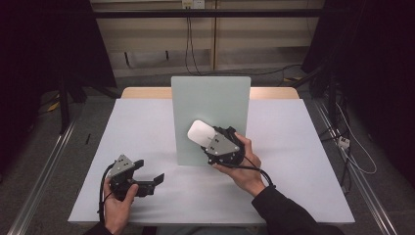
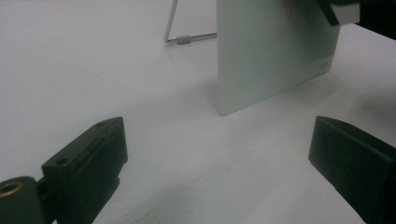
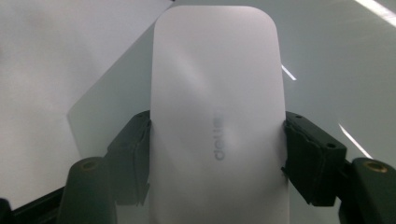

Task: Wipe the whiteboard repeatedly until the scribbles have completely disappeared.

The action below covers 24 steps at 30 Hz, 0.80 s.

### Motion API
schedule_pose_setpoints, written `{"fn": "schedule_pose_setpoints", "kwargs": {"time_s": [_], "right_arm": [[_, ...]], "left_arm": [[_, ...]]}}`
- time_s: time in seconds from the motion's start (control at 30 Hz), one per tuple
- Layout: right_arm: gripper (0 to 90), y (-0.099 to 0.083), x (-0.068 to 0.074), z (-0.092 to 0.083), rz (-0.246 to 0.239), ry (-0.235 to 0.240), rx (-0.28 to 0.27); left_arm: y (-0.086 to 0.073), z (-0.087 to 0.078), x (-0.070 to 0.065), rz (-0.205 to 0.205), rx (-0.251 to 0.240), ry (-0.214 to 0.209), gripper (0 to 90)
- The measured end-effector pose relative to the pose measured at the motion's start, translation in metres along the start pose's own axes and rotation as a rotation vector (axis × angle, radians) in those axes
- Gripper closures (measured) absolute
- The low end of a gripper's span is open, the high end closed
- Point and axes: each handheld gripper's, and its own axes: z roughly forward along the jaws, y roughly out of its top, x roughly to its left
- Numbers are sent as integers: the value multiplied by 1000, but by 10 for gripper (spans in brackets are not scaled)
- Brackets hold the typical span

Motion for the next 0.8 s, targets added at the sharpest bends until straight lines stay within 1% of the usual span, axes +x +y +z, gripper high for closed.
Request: {"fn": "schedule_pose_setpoints", "kwargs": {"time_s": [0.07, 0.17, 0.23, 0.27, 0.3, 0.37, 0.4, 0.5, 0.57, 0.67, 0.7, 0.73, 0.8], "right_arm": [[316, 3, -8, -3, 7, -20, -6], [317, 7, -19, -7, 21, -50, -22], [316, 7, -22, -8, 31, -58, -30], [317, 7, -21, -8, 29, -62, -30], [317, 7, -20, -8, 23, -64, -28], [317, 6, -16, -6, 22, -55, -25], [317, 5, -13, -5, 14, -51, -22], [317, 1, -1, 0, -2, -16, -5], [317, -3, 7, 3, 5, 14, -1], [317, -7, 15, 5, -3, 33, 10], [317, -8, 17, 6, -9, 38, 14], [317, -9, 20, 7, -17, 49, 21], [317, -11, 25, 9, -10, 65, 26]], "left_arm": [[0, -1, 0, 4, 2, 1, 44], [0, 0, 0, -2, -1, 0, 44], [0, 0, 0, -2, -2, -2, 44], [0, 0, -1, -3, -2, -1, 44], [0, 0, 0, -2, -2, -1, 44], [0, 0, 0, -1, 2, -1, 44], [0, 0, 0, -2, 0, -1, 44], [0, 0, 0, -2, 1, -1, 44], [0, 0, 0, 1, 2, 1, 44], [0, 0, 0, -2, 3, 1, 44], [0, 0, 0, 5, 7, 0, 44], [0, 0, 0, -1, 3, 1, 44], [0, 0, -1, -1, 3, 0, 44]]}}
